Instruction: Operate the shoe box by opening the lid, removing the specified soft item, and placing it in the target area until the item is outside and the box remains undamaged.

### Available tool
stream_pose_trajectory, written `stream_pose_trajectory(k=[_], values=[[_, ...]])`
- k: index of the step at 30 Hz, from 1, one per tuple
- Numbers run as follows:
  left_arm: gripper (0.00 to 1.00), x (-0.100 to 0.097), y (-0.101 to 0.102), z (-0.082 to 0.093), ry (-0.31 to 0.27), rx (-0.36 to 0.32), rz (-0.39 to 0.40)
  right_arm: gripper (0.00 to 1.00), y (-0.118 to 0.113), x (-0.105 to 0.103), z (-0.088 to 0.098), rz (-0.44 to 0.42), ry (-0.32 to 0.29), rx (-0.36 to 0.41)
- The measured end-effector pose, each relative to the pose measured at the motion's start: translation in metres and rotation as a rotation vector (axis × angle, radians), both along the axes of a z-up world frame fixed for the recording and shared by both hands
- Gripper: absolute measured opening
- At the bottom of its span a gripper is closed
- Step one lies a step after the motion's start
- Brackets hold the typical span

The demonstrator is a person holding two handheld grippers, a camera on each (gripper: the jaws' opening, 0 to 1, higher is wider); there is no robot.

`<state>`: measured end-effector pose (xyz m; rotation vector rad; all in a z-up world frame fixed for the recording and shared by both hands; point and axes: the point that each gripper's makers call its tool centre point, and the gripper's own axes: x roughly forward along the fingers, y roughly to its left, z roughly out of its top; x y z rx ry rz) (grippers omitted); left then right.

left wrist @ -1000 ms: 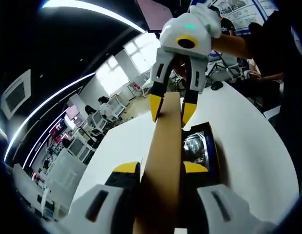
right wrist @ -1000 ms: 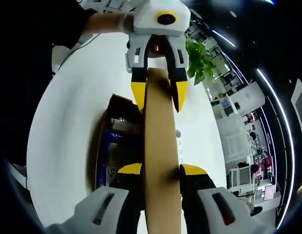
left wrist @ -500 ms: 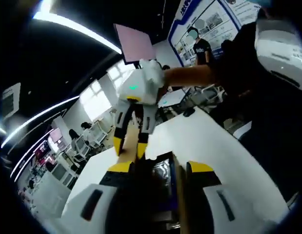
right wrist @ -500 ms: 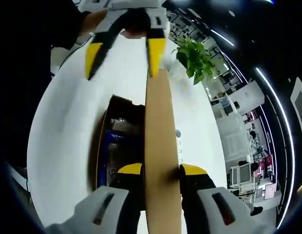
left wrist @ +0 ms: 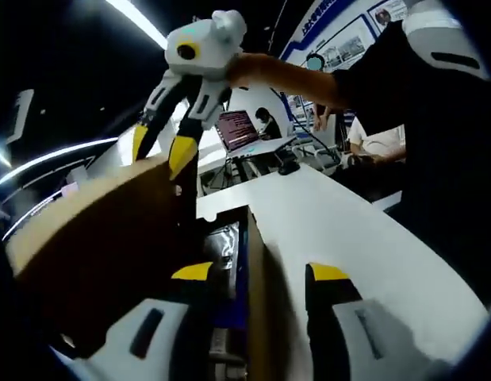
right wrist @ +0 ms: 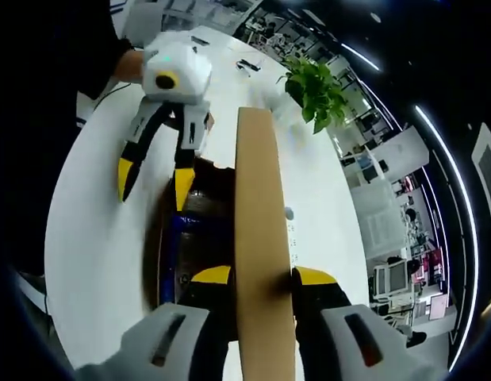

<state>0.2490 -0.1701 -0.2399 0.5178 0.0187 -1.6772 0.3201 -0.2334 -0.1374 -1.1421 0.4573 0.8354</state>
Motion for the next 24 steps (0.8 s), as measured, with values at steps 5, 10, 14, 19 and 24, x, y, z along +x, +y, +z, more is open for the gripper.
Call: stream_pose_trajectory(k=[5, 10, 14, 19, 24], values=[[0.42, 0.005, -0.008, -0.010, 0.029, -0.014, -0.024, 0.28, -0.001, 0.000, 0.000, -0.010, 0.004, -0.001], [0.34, 0.003, -0.004, -0.020, 0.002, 0.019, -0.048, 0.28, -0.002, 0.000, -0.001, -0.019, 0.006, -0.001], [0.31, 0.002, 0.004, -0.026, 0.030, 0.022, -0.052, 0.28, -0.002, -0.001, -0.002, -0.025, 0.001, -0.007], [0.26, -0.001, 0.004, -0.031, 0.040, 0.023, -0.053, 0.28, -0.002, -0.002, -0.003, -0.032, 0.000, -0.016], [0.17, 0.001, 0.001, -0.025, 0.032, -0.028, -0.047, 0.28, -0.001, -0.002, -0.003, -0.045, 0.000, -0.031]])
